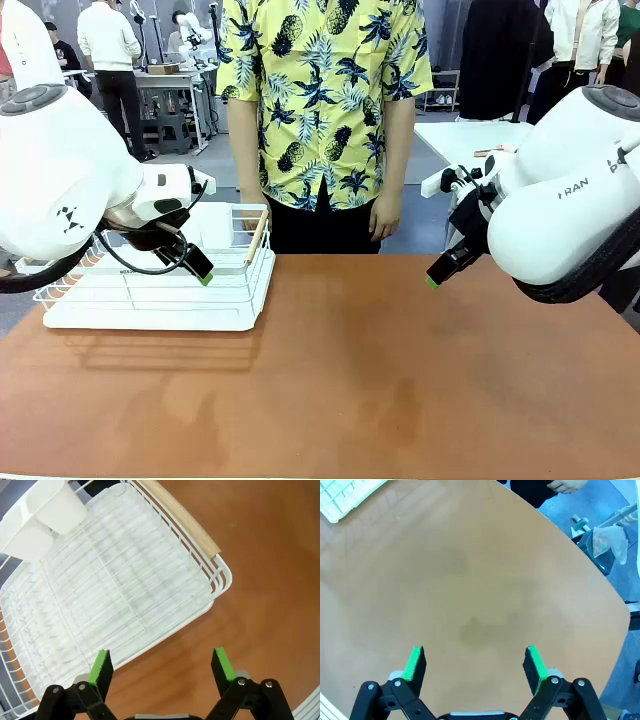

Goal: Clean the table.
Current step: Pick up the Lint Roller when the human hands it over.

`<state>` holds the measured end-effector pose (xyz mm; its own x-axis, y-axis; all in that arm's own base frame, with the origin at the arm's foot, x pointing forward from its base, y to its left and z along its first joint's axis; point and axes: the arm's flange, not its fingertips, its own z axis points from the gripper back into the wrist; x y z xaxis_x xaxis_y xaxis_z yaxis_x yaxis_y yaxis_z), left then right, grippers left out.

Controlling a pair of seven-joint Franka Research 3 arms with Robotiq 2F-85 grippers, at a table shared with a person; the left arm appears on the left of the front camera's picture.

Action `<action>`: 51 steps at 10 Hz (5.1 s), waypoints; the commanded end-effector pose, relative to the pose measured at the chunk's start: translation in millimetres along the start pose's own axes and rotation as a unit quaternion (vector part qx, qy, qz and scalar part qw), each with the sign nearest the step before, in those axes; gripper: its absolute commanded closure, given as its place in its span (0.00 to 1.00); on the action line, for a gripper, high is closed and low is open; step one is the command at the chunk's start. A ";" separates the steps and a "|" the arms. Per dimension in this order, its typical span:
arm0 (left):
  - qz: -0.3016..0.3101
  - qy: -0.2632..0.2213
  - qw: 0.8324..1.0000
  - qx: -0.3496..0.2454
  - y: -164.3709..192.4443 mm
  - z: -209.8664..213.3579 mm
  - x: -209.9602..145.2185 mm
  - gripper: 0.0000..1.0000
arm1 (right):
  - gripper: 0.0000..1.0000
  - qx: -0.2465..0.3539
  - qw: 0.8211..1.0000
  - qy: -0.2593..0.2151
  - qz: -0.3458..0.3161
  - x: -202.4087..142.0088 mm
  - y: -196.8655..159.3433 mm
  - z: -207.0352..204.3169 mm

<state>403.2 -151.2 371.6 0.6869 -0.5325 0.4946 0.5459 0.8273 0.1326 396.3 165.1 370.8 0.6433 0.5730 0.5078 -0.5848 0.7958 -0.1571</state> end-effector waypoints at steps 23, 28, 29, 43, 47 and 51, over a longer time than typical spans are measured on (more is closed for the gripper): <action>0.191 -0.106 0.890 -0.401 113.7 130.0 -49.6 0.00 | 0.00 0.293 0.916 -0.050 -0.271 -0.2 -110.1 106.7; 0.311 -0.134 0.822 -0.458 185.2 144.5 -137.7 0.00 | 0.00 0.379 0.819 -0.044 -0.428 -86.9 -202.8 126.5; 0.332 -0.145 0.807 -0.466 197.9 149.5 -153.5 0.00 | 0.00 0.400 0.807 -0.037 -0.433 -105.9 -217.7 125.3; 0.405 -0.130 0.769 -0.477 238.5 140.5 -208.7 0.00 | 0.00 0.421 0.744 -0.065 -0.514 -195.5 -276.9 117.5; 0.405 -0.130 0.769 -0.477 238.5 140.5 -208.7 0.00 | 0.00 0.421 0.744 -0.065 -0.514 -195.5 -276.9 117.5; 0.405 -0.130 0.769 -0.477 238.5 140.5 -208.7 0.00 | 0.00 0.421 0.744 -0.065 -0.514 -195.5 -276.9 117.5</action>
<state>323.8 181.0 419.1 0.9374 0.2399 0.2524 0.1741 0.3049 -0.9363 374.7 -190.8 412.6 0.9426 -0.3256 0.0736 0.0535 0.3649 0.9295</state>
